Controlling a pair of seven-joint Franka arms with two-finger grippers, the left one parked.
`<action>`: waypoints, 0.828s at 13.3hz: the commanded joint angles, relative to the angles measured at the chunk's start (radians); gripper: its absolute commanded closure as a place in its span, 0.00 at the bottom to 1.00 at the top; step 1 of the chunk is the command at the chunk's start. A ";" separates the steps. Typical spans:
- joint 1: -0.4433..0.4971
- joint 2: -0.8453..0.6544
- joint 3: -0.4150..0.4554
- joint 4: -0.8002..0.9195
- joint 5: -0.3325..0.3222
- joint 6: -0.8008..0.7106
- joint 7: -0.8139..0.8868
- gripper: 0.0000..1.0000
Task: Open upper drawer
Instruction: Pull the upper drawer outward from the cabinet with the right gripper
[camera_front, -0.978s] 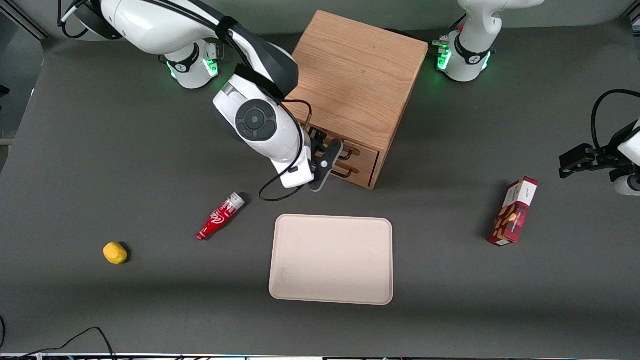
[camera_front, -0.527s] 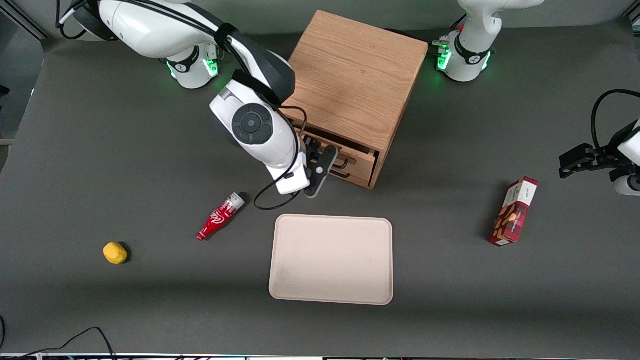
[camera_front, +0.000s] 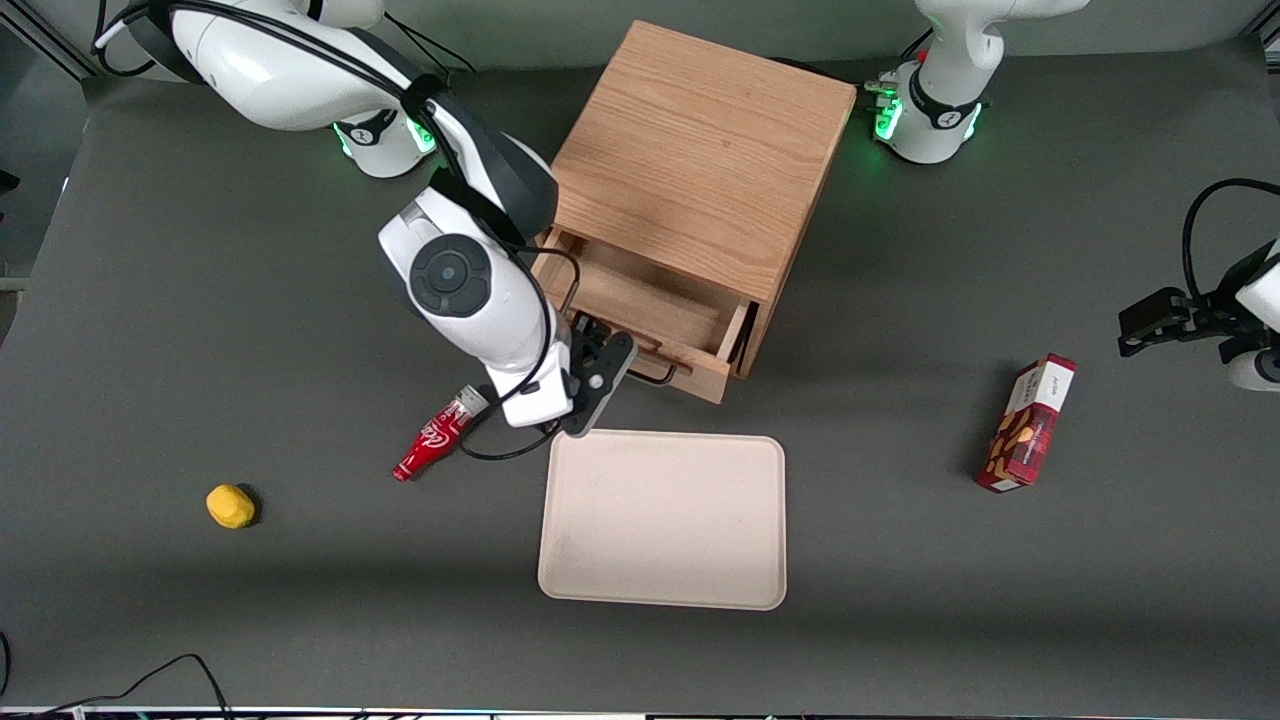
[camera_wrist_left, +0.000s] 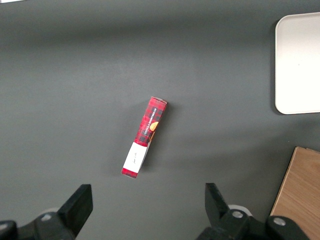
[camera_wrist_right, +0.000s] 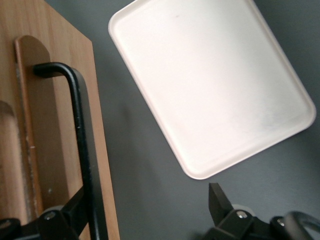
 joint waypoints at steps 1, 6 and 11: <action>0.005 0.009 -0.042 0.029 -0.020 0.041 -0.038 0.00; 0.004 0.050 -0.095 0.092 -0.020 0.058 -0.079 0.00; 0.002 0.062 -0.120 0.124 -0.015 0.077 -0.070 0.00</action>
